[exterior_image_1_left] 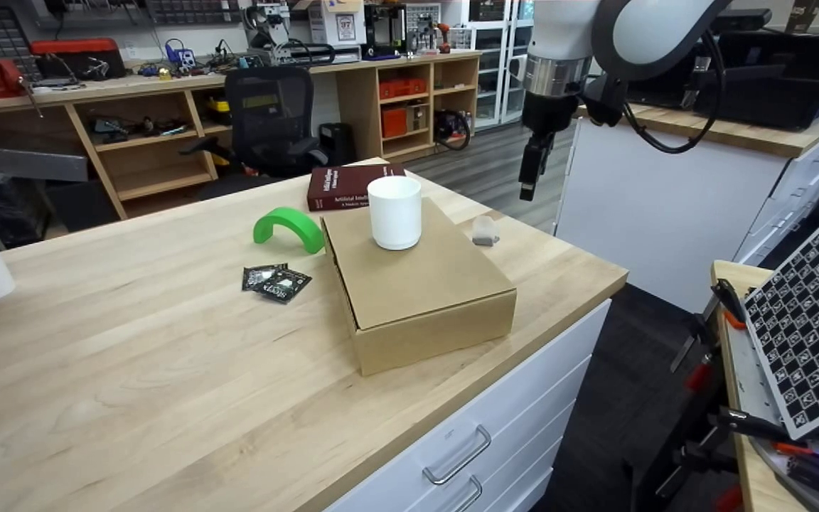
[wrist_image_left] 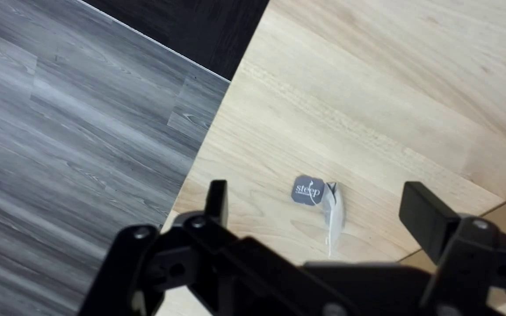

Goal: Put the tea bag in the mug

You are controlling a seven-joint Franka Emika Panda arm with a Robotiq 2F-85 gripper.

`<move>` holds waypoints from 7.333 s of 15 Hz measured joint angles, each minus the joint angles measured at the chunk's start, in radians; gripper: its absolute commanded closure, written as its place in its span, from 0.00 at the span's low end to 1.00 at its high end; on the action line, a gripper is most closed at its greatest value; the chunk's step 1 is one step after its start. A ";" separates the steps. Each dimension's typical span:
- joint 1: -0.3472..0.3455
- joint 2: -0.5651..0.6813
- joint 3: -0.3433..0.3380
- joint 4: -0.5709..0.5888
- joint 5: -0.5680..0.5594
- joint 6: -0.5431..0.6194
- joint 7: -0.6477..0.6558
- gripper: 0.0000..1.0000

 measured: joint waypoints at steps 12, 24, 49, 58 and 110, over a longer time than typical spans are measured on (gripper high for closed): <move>-0.001 0.196 -0.019 0.182 0.085 -0.105 -0.087 0.00; 0.037 0.322 -0.006 0.291 0.084 -0.148 -0.156 0.00; 0.036 0.417 -0.009 0.388 0.087 -0.160 -0.235 0.53; 0.035 0.417 -0.023 0.399 0.087 -0.160 -0.236 1.00; 0.195 0.210 0.102 0.460 -0.031 -0.115 -0.108 0.98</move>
